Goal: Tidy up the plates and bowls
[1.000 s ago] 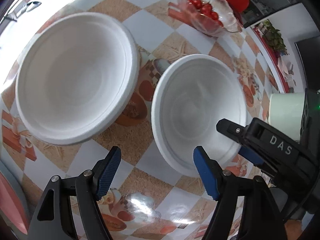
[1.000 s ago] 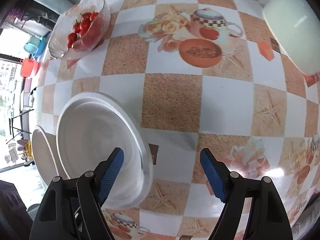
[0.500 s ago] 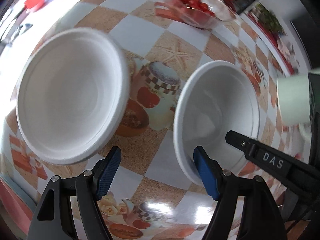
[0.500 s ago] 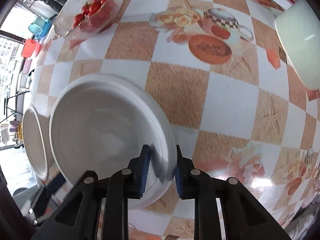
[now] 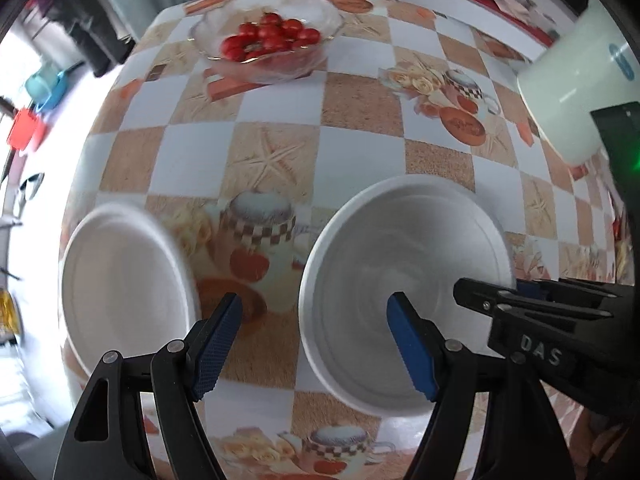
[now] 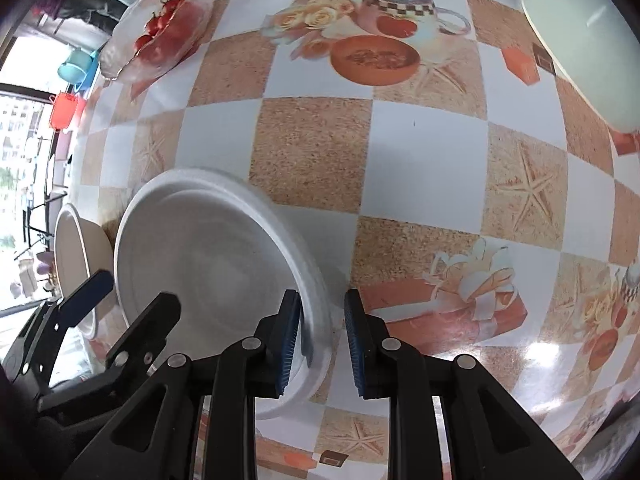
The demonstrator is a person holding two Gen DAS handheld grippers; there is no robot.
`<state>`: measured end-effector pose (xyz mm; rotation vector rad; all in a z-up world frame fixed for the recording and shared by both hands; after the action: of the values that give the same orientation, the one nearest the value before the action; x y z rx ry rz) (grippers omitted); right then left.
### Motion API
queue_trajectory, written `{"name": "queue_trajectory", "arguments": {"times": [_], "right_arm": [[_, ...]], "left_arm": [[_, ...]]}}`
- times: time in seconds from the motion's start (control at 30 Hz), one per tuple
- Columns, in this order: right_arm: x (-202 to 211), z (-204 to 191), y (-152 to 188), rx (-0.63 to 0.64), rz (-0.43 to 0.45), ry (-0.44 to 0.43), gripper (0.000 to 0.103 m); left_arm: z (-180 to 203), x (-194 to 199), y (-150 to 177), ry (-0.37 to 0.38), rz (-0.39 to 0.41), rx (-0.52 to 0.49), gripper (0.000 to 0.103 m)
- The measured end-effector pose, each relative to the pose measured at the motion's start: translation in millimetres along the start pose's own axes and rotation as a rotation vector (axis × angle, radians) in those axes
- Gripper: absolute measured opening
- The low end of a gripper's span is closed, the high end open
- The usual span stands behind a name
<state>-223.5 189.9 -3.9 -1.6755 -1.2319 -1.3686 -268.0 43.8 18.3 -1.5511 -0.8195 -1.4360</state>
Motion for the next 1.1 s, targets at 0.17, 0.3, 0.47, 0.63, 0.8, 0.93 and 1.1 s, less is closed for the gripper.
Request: {"name": "queue_trajectory", "arguments": {"times": [0.17,0.3,0.47,0.63,0.8,0.93,1.1], "right_arm": [[6.2,3.0,-0.7,-0.003,0.010,0.007,0.025],[0.5,-8.1,3.1,0.027,-0.014,-0.002,0.024],[-2.8,-8.0,25.9,0.031,-0.037,-0.008,0.024],[-6.6,-5.1,63.0,0.038,-0.075,-0.010,0.024],[-10.0,-2.0,100.2,0.010,-0.104,-0.023,0.024],[-11.9,-0.7,126.6,-0.008,-0.116,-0.033,0.024],[-15.5,1.2,150.2,-0.035,-0.134,-0.040,0.024]], "left_arm": [[1.7,-21.1,-9.3,0.009,-0.061,-0.028,0.043],[5.2,-25.1,-7.5,0.042,-0.081,-0.038,0.027],[13.0,-24.1,6.0,0.041,-0.092,-0.084,0.026],[21.4,-21.1,38.8,0.047,-0.102,-0.148,0.026],[27.4,-17.9,75.2,0.052,-0.122,-0.194,0.027],[27.5,-16.7,97.5,0.061,-0.139,-0.201,0.027],[27.1,-13.5,122.3,0.060,-0.144,-0.212,0.027]]}}
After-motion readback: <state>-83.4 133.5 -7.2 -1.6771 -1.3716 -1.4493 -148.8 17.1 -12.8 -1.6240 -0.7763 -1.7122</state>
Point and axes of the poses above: each gripper's, at about its wrist camera, not at the fingertips, and x roughly against the way its jaws point, z to its right, y to its underside, the point moved 3 cm from there along -x, roughly the way its jaws point
